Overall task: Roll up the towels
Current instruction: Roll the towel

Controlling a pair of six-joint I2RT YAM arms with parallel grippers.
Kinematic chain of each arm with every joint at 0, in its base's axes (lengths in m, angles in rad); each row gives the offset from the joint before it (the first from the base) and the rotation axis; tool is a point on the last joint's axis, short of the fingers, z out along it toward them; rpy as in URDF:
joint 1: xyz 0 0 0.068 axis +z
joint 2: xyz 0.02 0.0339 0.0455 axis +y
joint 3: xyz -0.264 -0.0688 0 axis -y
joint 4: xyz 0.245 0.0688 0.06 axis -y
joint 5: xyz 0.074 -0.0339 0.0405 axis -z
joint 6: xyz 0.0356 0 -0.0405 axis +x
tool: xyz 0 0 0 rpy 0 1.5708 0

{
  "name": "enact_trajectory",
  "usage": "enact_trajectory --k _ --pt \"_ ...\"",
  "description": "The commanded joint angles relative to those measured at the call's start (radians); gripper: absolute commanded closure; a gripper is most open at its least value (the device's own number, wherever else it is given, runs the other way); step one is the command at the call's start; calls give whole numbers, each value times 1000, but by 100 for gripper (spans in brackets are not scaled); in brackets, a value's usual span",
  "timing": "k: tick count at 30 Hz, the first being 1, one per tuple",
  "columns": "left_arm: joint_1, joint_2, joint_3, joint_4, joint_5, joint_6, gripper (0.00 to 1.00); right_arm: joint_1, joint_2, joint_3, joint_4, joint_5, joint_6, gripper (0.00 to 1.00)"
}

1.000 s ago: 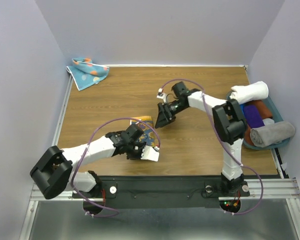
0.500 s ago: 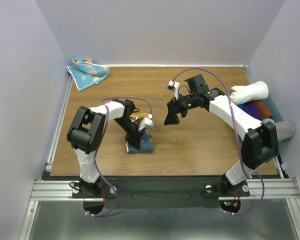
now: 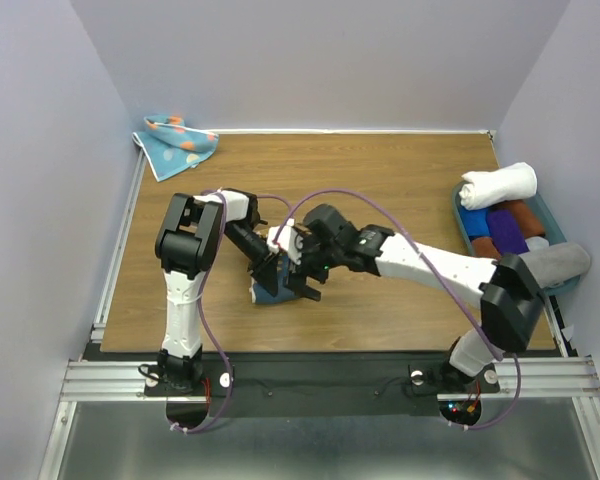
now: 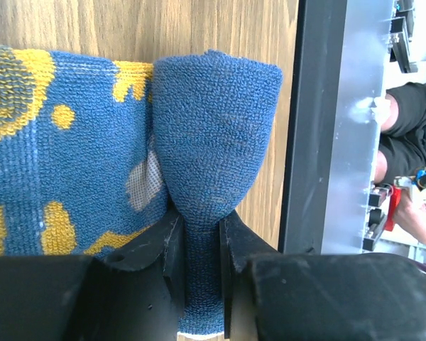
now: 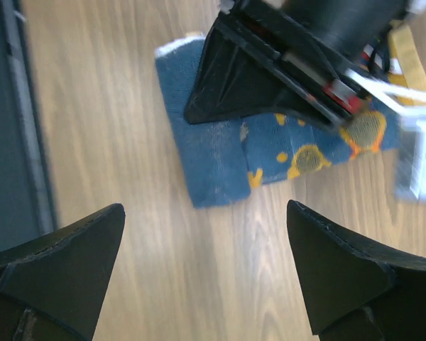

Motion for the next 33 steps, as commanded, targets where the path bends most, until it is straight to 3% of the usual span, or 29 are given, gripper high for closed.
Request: enact_trajectory --k 1,9,11,13,15,16,17,18,23,33 --pt "2 45 7 77 -157 63 82 86 87 -20 181 214 -121 0" --pt "5 54 19 77 -151 66 77 156 196 -97 344 248 -255 0" --pt "5 54 25 77 -152 66 76 159 229 -106 355 236 -273 5" --pt "8 51 33 77 -151 66 74 160 253 -112 355 199 -266 26" --pt "11 42 39 79 -145 63 69 159 267 -118 353 176 -253 53" --pt "14 36 45 77 -142 60 64 160 279 -131 350 173 -240 75" --pt "16 27 48 79 -139 62 61 157 281 -137 349 172 -233 91" --pt "19 7 54 79 -139 57 58 157 282 -146 347 169 -217 99" --pt "49 -76 82 77 -169 51 48 146 262 -174 259 118 -164 99" --pt "236 -232 191 122 -209 -10 42 41 213 -174 19 -58 21 99"
